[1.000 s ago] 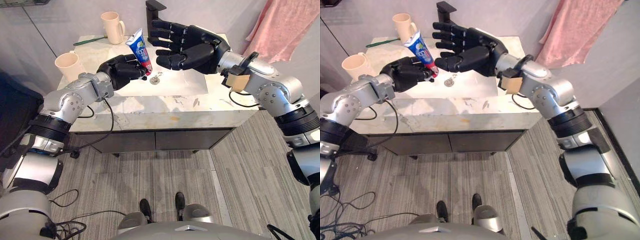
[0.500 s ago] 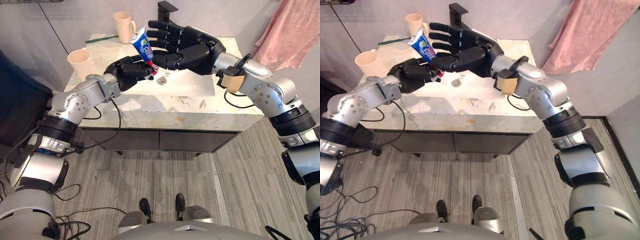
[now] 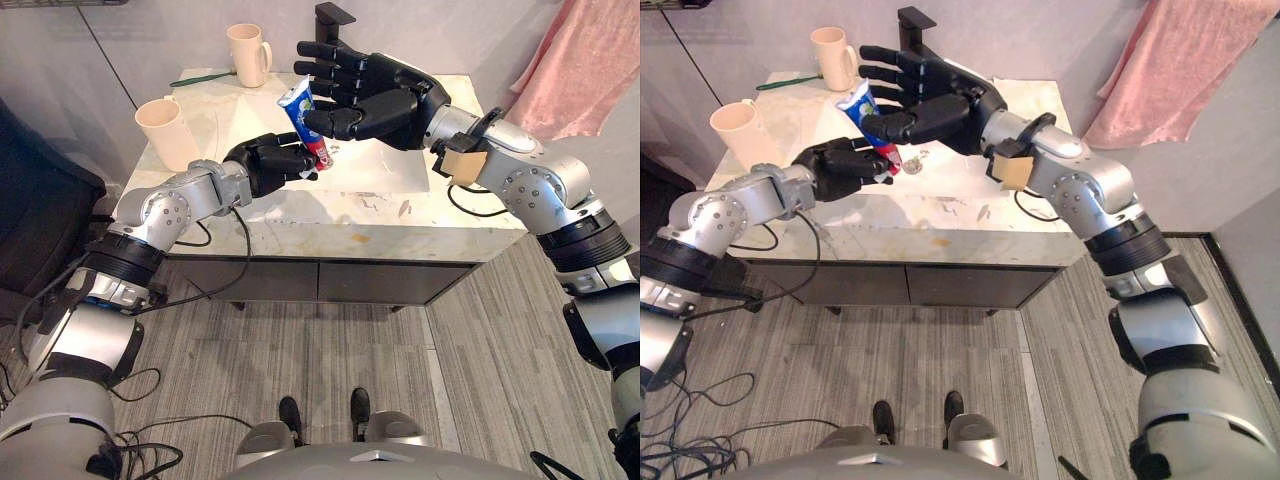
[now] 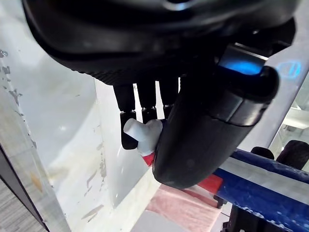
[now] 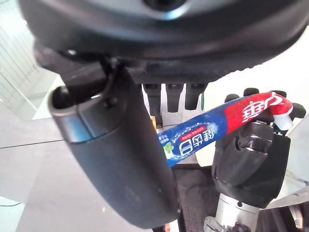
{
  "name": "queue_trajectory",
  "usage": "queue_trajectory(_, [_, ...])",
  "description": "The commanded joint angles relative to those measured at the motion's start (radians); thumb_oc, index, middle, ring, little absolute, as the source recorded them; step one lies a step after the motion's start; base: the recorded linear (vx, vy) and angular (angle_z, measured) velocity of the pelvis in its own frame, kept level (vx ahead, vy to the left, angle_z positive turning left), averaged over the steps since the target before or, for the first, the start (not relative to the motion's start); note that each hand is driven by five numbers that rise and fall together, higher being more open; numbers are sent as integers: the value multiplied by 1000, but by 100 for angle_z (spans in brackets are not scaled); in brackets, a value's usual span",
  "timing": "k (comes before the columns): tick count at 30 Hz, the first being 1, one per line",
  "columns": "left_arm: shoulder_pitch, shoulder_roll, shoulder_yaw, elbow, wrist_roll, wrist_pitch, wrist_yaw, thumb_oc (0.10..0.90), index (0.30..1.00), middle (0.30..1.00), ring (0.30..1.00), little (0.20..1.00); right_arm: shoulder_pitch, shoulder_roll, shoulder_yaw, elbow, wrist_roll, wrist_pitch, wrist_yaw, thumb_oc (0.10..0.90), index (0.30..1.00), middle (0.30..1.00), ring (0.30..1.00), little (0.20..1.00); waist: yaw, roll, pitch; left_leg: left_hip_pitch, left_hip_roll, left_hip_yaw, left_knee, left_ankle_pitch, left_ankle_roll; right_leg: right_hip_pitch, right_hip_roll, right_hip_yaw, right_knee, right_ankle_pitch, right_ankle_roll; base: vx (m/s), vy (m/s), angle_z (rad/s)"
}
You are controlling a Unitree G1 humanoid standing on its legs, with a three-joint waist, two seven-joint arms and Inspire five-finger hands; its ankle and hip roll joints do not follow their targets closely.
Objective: Organize the bathroom.
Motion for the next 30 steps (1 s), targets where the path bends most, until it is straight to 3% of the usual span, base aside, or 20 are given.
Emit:
queue_trajectory(1, [-102,-39,38,-35,-88,-91,-34,400,300,300,300,300,-115,26,5,60,48,-148,4,800,900,900,900,900,19,8,-168,-8,101,-6,120,-69,-44,-26,11,70,2,-96,23,0,0,0])
queue_trajectory(7, [-106,-35,41,-32,-87,-92,-36,400,300,300,300,300,-114,22,3,69,55,-141,8,800,900,900,900,900,19,9,-168,-8,102,-5,120,-69,-45,-28,10,68,6,-96,23,0,0,0])
queue_trajectory(8, [-108,-37,41,-31,-85,-91,-33,400,300,300,300,300,-114,25,2,71,58,-138,11,593,589,589,589,589,19,9,-167,-7,102,-5,120,-71,-44,-28,9,68,7,-96,23,0,0,0])
queue_trajectory(9, [-110,-36,41,-34,-93,-90,-27,400,300,300,300,300,-112,25,2,73,65,-134,11,485,427,427,427,427,19,9,-167,-7,102,-4,119,-71,-45,-28,9,66,7,-96,24,0,0,0])
queue_trajectory(11, [-111,-33,41,-35,-99,-89,-24,400,300,300,300,300,-111,26,1,74,83,-134,11,400,300,300,300,300,19,10,-166,-6,102,-5,117,-71,-44,-27,9,66,6,-96,24,0,0,0])
queue_trajectory(17, [-111,-33,45,-23,-109,-94,-27,400,300,300,300,300,-103,42,-24,77,146,-135,-13,400,300,300,300,300,20,13,-164,-4,102,-5,112,-74,-44,-28,7,64,7,-96,25,0,0,0])
queue_trajectory(27, [-122,-36,50,-17,-117,-93,-19,400,300,300,300,300,-96,43,-29,93,135,-129,-8,400,300,300,300,300,17,12,-164,-3,105,-1,111,-69,-45,-28,9,66,5,-95,25,0,0,0])
queue_trajectory(28, [-122,-35,49,-16,-117,-94,-21,400,300,300,300,300,-95,42,-30,92,125,-130,-3,435,352,352,352,352,17,12,-164,-4,104,-2,112,-69,-45,-29,9,66,6,-95,25,0,0,0])
queue_trajectory(29, [-122,-34,48,-14,-117,-94,-23,400,300,300,300,300,-96,40,-28,90,115,-130,-3,593,589,589,589,589,17,12,-164,-5,105,-1,112,-69,-46,-29,9,66,6,-96,25,0,0,0])
queue_trajectory(30, [-121,-34,48,-15,-116,-95,-25,400,300,300,300,300,-96,39,-26,88,100,-128,-7,800,900,900,900,900,17,12,-164,-6,105,-1,113,-69,-46,-30,9,66,7,-96,25,0,0,0])
